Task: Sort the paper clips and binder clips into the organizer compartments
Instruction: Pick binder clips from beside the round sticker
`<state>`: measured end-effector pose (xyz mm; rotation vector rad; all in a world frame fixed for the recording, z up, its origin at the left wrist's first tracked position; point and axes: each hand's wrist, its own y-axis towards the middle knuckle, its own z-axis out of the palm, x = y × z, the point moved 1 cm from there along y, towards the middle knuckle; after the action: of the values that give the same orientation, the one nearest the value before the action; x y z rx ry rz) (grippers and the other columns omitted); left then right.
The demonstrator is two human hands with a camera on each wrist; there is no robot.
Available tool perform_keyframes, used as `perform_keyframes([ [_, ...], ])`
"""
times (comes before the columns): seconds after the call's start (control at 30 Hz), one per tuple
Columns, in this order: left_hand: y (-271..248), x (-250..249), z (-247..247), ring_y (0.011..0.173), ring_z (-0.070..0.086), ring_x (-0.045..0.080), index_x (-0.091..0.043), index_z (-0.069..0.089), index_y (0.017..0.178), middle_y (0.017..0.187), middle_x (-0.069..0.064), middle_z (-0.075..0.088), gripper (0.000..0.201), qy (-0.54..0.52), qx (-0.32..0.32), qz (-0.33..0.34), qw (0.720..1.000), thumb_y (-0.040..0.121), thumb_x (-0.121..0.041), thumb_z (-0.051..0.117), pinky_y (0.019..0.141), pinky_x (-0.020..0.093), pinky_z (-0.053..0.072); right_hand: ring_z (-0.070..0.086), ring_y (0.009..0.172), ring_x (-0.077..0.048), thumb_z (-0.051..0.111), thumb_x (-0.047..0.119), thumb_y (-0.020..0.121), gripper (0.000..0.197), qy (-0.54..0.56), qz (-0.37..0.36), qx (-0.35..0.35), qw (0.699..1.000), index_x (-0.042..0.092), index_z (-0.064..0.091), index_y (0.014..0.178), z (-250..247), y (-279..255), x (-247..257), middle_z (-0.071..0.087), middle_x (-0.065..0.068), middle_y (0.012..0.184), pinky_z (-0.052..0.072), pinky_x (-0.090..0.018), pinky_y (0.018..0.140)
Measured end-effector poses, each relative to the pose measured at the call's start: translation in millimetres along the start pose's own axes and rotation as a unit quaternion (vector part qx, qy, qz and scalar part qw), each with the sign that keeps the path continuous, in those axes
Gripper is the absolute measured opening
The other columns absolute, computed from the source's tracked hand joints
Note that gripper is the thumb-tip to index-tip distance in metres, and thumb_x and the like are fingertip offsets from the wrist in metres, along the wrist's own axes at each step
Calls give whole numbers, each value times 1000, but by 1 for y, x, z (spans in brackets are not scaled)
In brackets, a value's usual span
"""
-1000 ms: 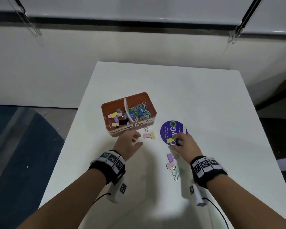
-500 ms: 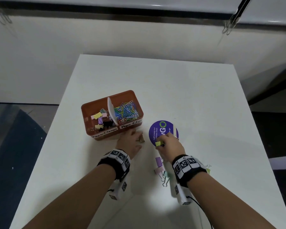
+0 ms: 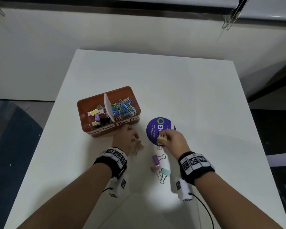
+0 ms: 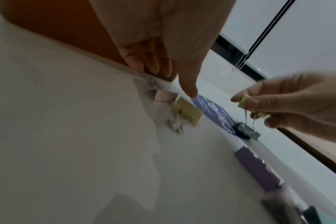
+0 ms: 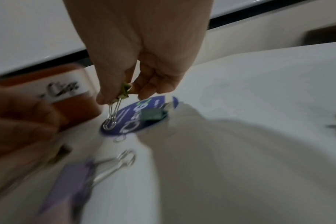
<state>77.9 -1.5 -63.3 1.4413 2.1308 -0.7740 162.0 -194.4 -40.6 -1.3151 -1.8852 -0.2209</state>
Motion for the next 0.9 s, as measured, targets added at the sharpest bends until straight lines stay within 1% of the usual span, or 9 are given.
perform_keyframes([
  [0.07,0,-2,-5,95,55,26,-13,67,85,108,4,49,23,-14,6,-6,1000,68,-22,79,87,41,48,55,66,-10,74,15,78,12,38,20,-16,999,12,68,88,-15,0,-5,56,2,77,40,-8,64],
  [0.17,-1,1,-11,99,51,21,-20,61,102,111,1,47,50,42,43,-39,997,60,-37,83,90,34,45,59,80,-23,75,16,77,12,41,48,-25,998,12,69,86,-29,5,-21,62,-8,91,45,-27,72],
  [0.27,-6,4,-10,99,50,22,-21,55,101,110,3,47,58,35,69,-74,994,54,-33,86,91,32,45,62,78,-29,78,15,73,23,78,81,11,994,14,68,94,-30,3,-28,59,-3,76,50,-39,74],
  [0.33,-10,4,-7,96,50,21,-23,52,96,108,2,46,59,33,75,-84,993,49,-28,88,90,32,46,54,67,-20,81,13,71,38,68,84,42,993,15,66,105,-25,1,-29,50,3,69,46,-35,71],
  [0.4,-12,6,-3,96,53,23,-21,54,105,112,4,45,63,17,66,-84,994,52,-24,86,92,35,47,50,68,-15,81,12,70,46,39,80,54,995,15,63,112,-17,1,-28,48,6,70,42,-27,71],
  [0.5,-8,10,1,101,55,27,-12,55,122,118,11,48,51,22,46,-64,997,75,-21,73,95,33,45,50,75,-17,79,16,72,39,-17,70,42,997,17,63,108,-9,3,-24,48,9,72,38,-24,72],
  [0.6,-3,13,-1,90,60,25,-9,64,106,106,11,57,27,4,34,-55,998,81,-17,66,83,26,47,49,73,-20,77,17,73,28,-48,58,31,997,13,65,98,-7,5,-20,49,3,75,35,-23,68],
  [0.7,-1,15,-3,82,58,26,-11,63,84,91,12,62,15,1,50,-67,997,75,-20,71,72,28,46,52,79,-22,78,16,71,29,-64,53,28,996,10,64,96,-3,6,-20,41,-4,95,43,-25,77],
  [0.9,-4,13,-8,94,54,25,-15,64,91,105,7,53,23,90,25,-56,994,75,-31,70,84,36,49,54,86,-24,79,12,69,29,-47,42,12,998,17,57,87,3,1,-21,32,-2,104,49,-32,87],
])
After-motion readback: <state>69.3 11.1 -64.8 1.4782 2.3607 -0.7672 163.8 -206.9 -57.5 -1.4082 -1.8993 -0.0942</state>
